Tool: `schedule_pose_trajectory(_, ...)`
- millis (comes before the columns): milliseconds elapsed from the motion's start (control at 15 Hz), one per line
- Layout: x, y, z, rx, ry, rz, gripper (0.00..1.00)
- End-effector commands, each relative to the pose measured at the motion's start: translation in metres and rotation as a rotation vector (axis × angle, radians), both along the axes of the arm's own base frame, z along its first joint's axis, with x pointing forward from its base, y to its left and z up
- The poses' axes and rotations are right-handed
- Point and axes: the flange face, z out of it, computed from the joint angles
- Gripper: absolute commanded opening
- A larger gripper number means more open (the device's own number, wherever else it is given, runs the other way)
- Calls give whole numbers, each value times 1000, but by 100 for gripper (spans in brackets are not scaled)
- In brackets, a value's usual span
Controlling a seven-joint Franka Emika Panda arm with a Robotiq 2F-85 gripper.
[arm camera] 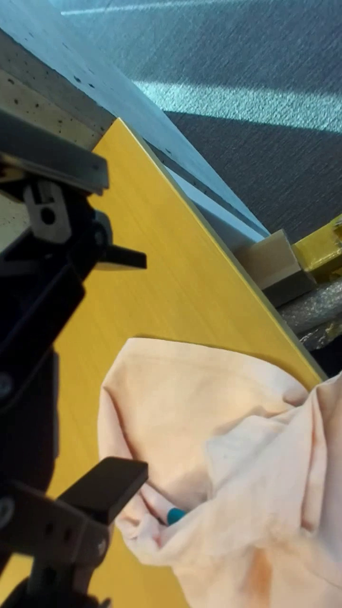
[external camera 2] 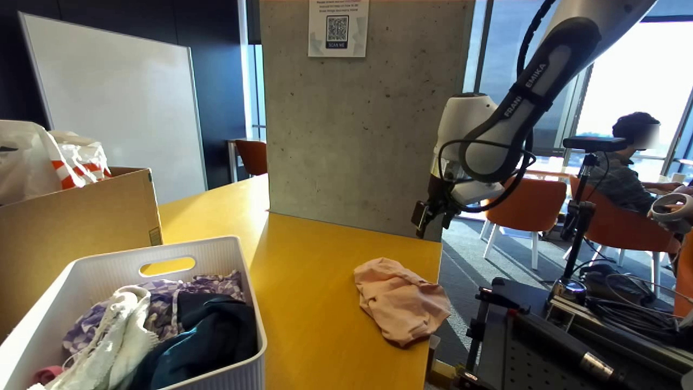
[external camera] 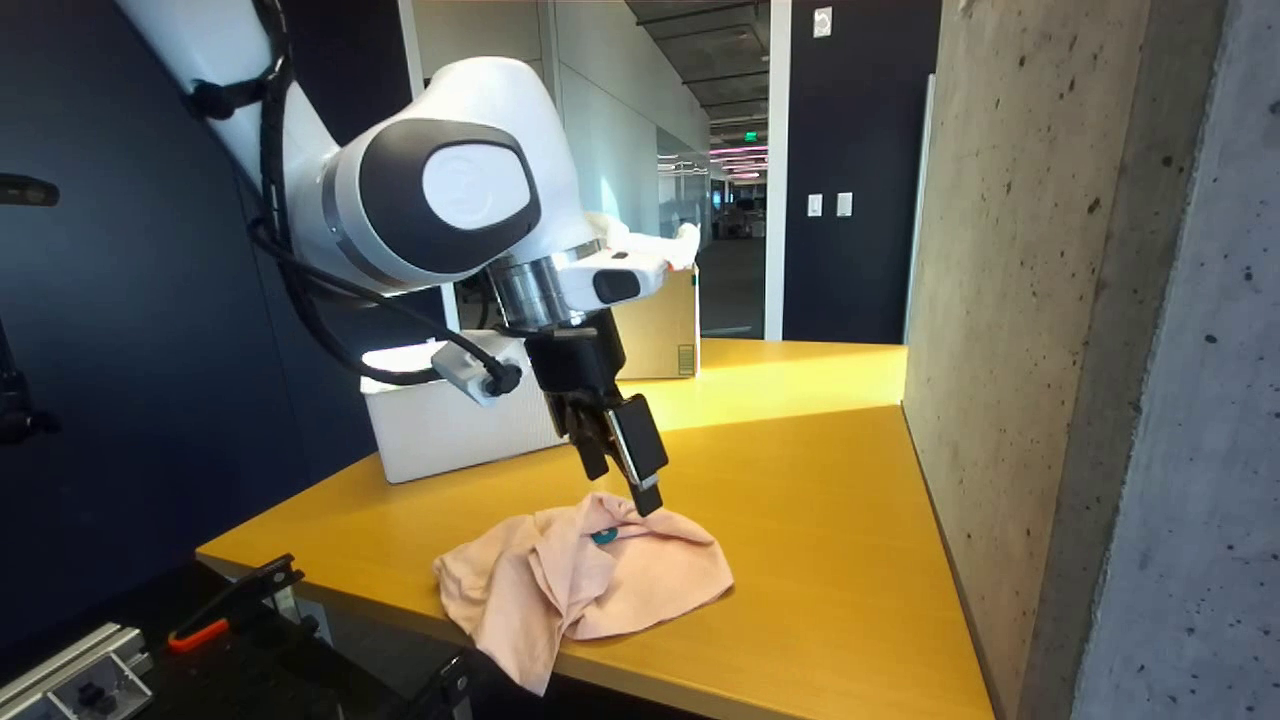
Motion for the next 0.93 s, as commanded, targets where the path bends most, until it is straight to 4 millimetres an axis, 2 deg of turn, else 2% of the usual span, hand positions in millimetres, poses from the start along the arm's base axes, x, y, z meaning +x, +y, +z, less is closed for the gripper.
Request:
schedule_pose_trajectory(0,11,-7,17,132,-75,-88,100)
schedule_pose_trajectory(200,39,-19,18,240,-105,-122,100)
schedule_pose_trajectory(400,66,-39,9,308,-99,-139,100)
schedule_pose_trajectory(600,89,-50,-16,343,-61,-146,100)
schedule_pose_trajectory(867,109,-45,-59,362,12,-142,100)
